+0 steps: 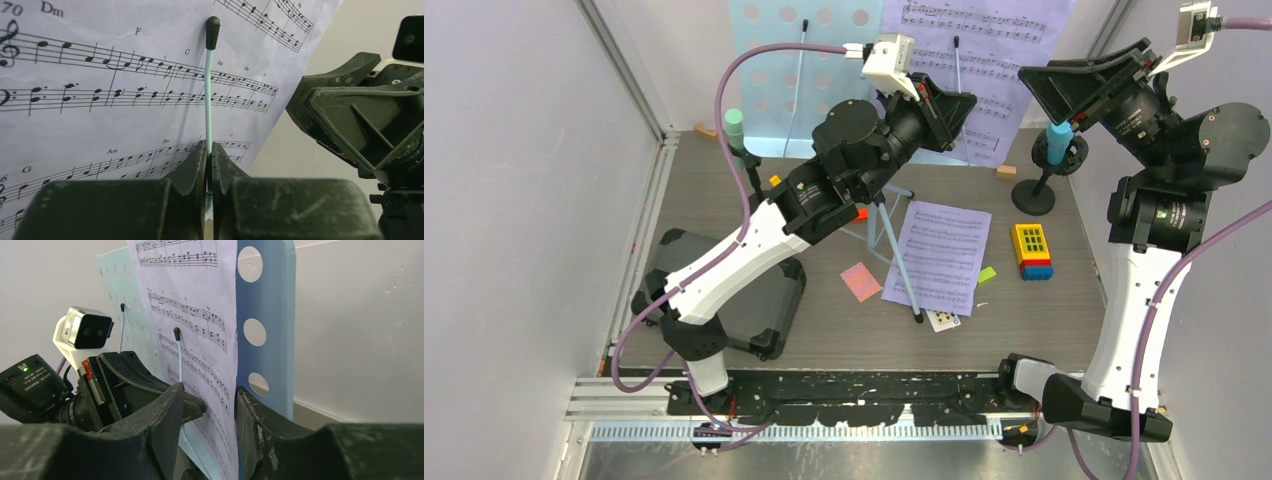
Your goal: Pack up the instrument practice props
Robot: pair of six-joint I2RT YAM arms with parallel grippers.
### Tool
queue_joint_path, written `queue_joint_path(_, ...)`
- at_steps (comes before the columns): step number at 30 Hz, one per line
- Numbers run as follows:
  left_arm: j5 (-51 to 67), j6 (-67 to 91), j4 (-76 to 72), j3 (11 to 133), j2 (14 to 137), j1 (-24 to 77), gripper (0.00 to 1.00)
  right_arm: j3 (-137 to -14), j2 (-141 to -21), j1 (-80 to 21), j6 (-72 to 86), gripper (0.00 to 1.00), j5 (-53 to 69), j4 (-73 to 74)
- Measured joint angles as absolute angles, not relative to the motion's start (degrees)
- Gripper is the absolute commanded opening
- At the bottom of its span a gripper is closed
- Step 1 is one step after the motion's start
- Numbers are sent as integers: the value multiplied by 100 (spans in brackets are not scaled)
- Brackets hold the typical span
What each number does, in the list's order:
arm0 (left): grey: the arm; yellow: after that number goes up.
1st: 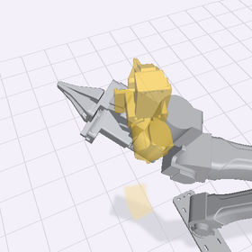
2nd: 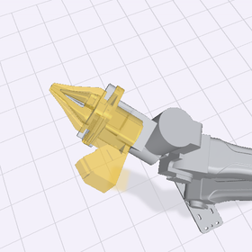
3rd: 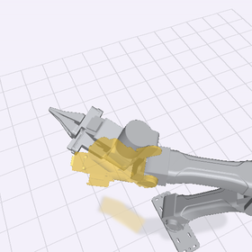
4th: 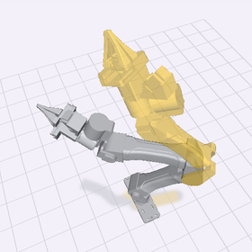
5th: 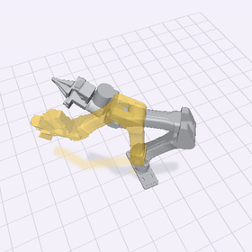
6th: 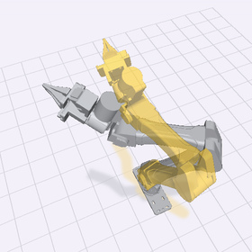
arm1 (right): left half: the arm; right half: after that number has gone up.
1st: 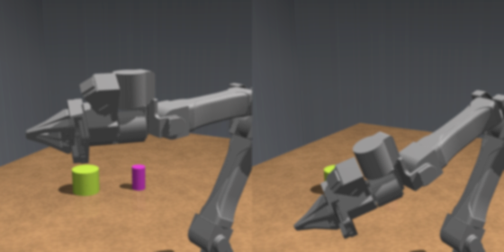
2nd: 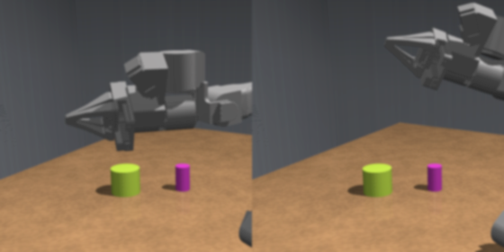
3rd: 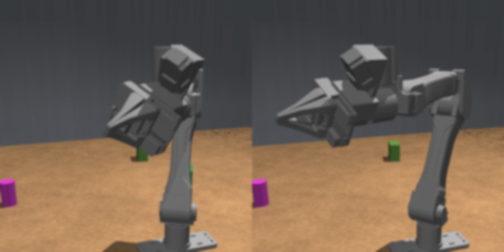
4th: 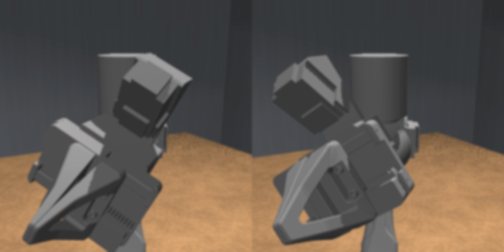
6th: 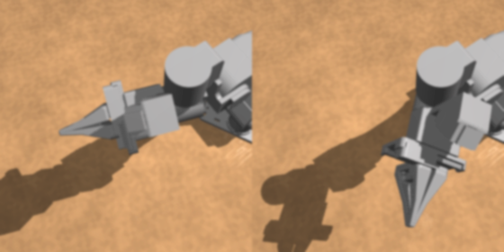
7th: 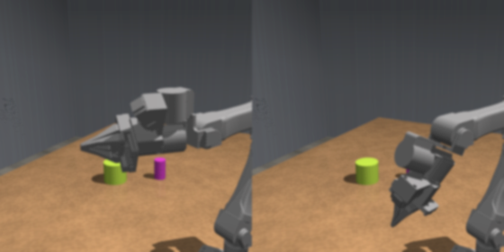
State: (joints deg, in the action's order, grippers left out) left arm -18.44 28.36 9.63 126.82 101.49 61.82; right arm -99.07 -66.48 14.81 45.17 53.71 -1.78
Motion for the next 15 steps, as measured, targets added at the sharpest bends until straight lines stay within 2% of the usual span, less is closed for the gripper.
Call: queue_joint_path(15,-1844,2842,961,12682,10149,6182,5,-9636,-7054,1481,5487,45,5725,-1168)
